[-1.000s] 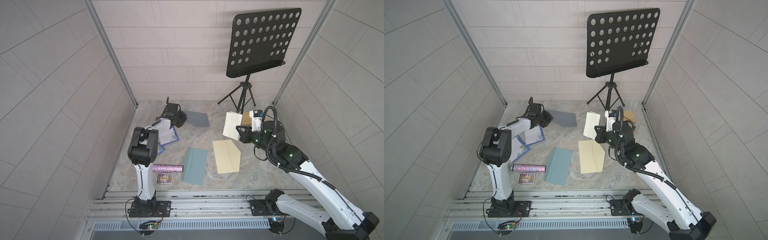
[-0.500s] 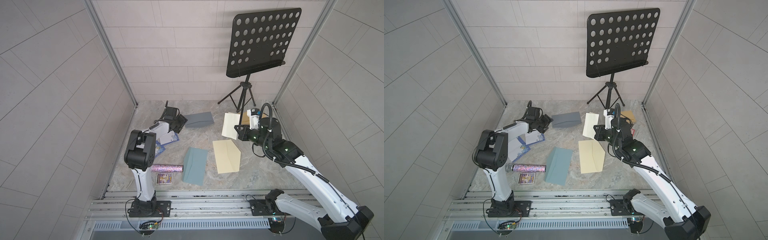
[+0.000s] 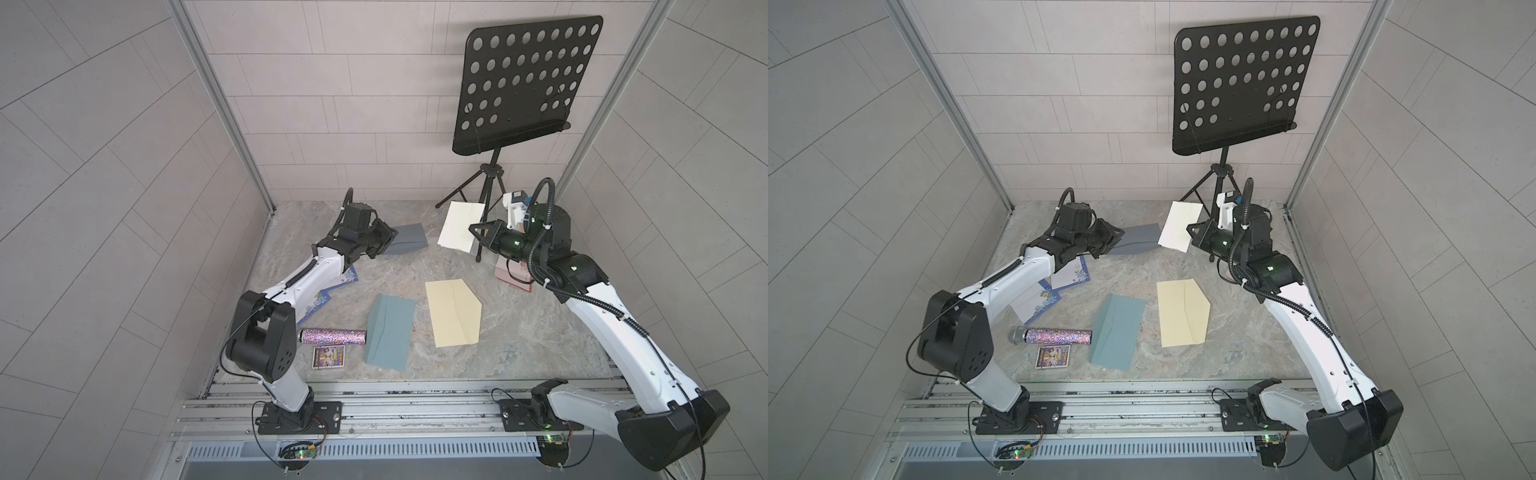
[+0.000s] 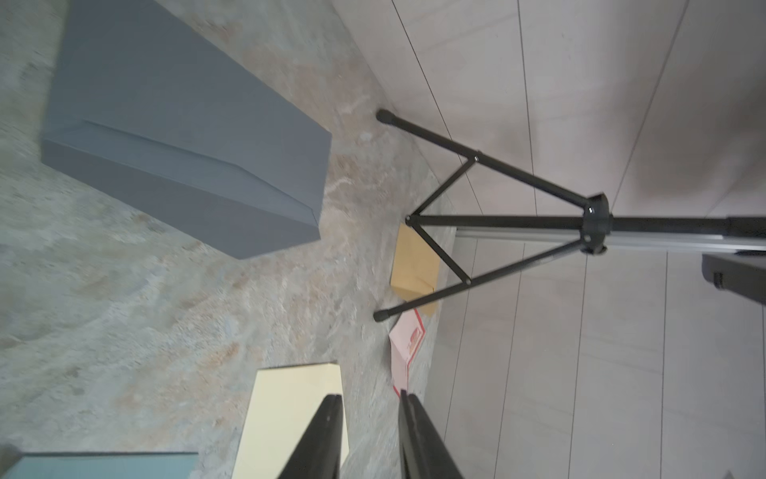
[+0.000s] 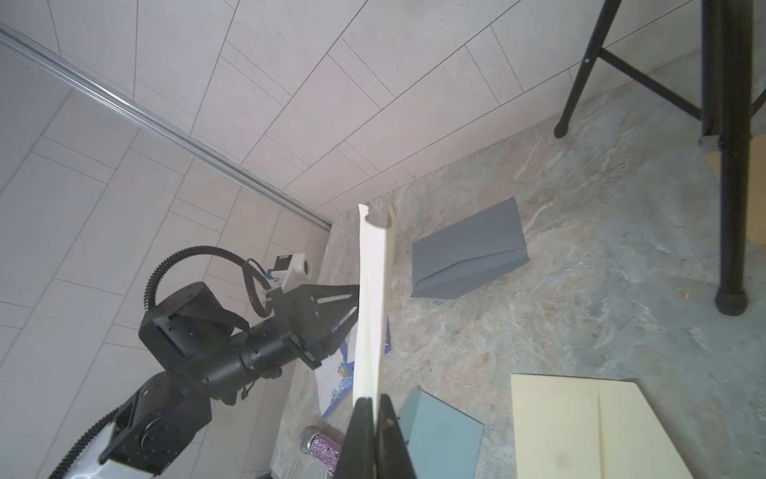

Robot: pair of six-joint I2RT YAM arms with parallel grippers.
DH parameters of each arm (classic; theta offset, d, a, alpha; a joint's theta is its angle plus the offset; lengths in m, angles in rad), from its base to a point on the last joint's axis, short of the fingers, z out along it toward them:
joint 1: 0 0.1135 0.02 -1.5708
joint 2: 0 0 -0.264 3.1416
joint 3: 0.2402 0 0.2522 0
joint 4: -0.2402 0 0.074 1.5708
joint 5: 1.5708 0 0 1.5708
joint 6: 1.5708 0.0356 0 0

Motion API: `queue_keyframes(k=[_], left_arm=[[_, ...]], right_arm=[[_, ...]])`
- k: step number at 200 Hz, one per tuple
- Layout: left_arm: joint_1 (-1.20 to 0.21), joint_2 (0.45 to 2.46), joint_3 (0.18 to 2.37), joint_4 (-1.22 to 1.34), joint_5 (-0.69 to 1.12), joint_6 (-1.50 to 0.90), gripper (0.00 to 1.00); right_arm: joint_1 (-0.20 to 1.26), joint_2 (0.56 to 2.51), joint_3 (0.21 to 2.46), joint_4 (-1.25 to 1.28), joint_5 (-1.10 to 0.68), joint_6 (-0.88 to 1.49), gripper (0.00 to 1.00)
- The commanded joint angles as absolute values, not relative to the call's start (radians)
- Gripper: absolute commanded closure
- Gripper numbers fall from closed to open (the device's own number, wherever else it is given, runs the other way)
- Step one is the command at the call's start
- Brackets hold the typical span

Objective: Take the letter paper out of the envelope
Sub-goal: Place the envelope at the center of the board, then unfold the letter paper.

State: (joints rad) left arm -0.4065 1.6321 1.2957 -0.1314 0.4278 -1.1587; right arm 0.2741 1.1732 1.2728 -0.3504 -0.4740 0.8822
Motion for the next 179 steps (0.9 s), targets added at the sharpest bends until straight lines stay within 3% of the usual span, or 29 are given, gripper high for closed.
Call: queue_keyframes(k=[1,47,103,179], left_arm=[[-0.445,1.551,1.321,-0.168,0.524,-1.2,0.71],[-0.449,1.396,1.293,-0.207,0.619,-1.216,0.71],[-0.44,1.377,1.343,-0.24,0.721,-1.272,0.71],[-0.432,1.388,1.346,-0.141,0.753,-1.384,0.57]], right_arm=[[0.254,1.194,1.314,-0.306,-0.566,1.054,1.0],[0.226,1.263,1.362,-0.25,-0.696,1.334,1.0],[0.222,1.282,1.287,-0.042,-0.738,1.664,1.0],[0.222,1.311,1.283,-0.014,-0.795,1.733,1.0]])
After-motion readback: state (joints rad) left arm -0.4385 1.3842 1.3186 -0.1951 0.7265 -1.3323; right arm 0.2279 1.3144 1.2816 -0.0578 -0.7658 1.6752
